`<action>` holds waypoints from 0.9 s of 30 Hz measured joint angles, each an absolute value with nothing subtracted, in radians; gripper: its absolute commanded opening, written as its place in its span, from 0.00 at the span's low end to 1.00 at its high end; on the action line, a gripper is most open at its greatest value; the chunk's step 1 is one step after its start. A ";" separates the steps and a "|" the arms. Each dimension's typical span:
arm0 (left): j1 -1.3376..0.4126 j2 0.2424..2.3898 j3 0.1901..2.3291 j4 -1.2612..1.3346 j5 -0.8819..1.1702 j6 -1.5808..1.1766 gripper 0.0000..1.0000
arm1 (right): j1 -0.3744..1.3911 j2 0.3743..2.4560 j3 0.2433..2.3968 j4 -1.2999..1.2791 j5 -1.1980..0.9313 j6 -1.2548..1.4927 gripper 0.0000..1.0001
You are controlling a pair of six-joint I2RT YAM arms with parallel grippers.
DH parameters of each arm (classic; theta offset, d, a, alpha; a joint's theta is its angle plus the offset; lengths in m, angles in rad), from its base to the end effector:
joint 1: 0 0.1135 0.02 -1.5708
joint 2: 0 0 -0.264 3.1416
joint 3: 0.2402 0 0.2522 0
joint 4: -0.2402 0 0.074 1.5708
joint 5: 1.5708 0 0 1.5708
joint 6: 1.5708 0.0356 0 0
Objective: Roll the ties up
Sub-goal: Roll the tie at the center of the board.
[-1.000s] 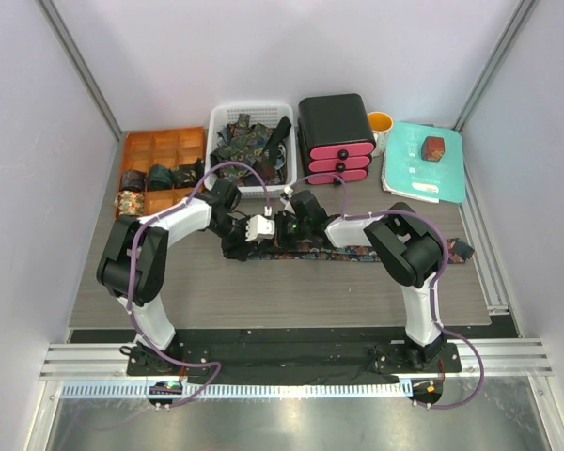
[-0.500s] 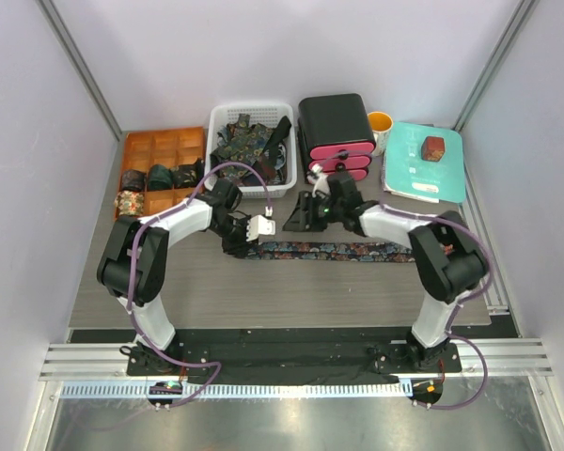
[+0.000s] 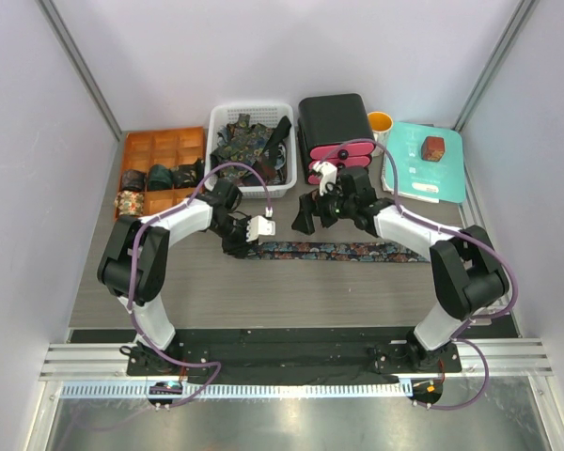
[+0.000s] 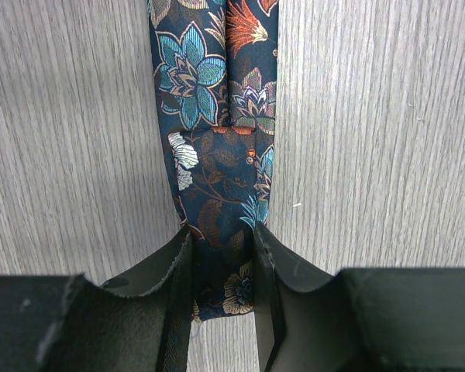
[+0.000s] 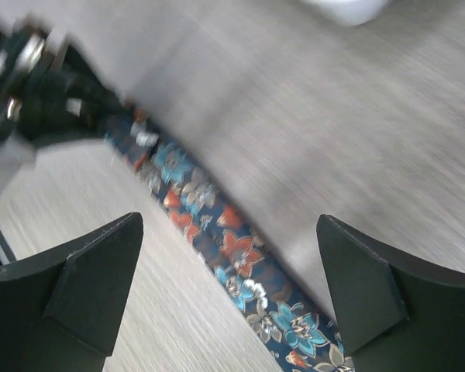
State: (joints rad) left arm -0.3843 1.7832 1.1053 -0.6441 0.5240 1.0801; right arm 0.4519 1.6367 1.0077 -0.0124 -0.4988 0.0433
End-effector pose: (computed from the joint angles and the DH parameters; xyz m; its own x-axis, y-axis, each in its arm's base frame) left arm 0.2991 -0.1402 0.1631 -0.0364 0.8384 -0.5438 0.9993 0.0360 -0.0113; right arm 0.3120 0.1704 0.2183 -0.5693 -0.2341 -0.7881 -0.7043 0.6334 0.3206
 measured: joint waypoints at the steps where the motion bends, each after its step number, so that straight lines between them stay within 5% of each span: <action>1: -0.384 1.783 1.105 -0.644 0.524 1.080 0.32 | 0.443 1.637 1.008 0.005 -0.485 0.083 1.00; 18: -0.384 1.783 1.105 -0.644 0.524 1.080 0.32 | 0.110 1.647 1.216 -0.189 -0.633 0.693 1.00; 22: -0.384 1.783 1.105 -0.643 0.524 1.080 0.33 | 0.086 1.651 1.227 -0.244 -0.658 0.679 1.00; 27: -0.384 1.783 1.101 -0.639 0.524 1.080 0.33 | 0.168 1.576 1.206 -0.250 -0.633 0.255 1.00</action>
State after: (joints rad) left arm -0.3840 1.7828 1.1011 -0.6388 0.5243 1.0801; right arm 0.1680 1.5757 1.2057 -0.2504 -0.6334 0.2554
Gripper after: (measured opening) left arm 0.328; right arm 0.997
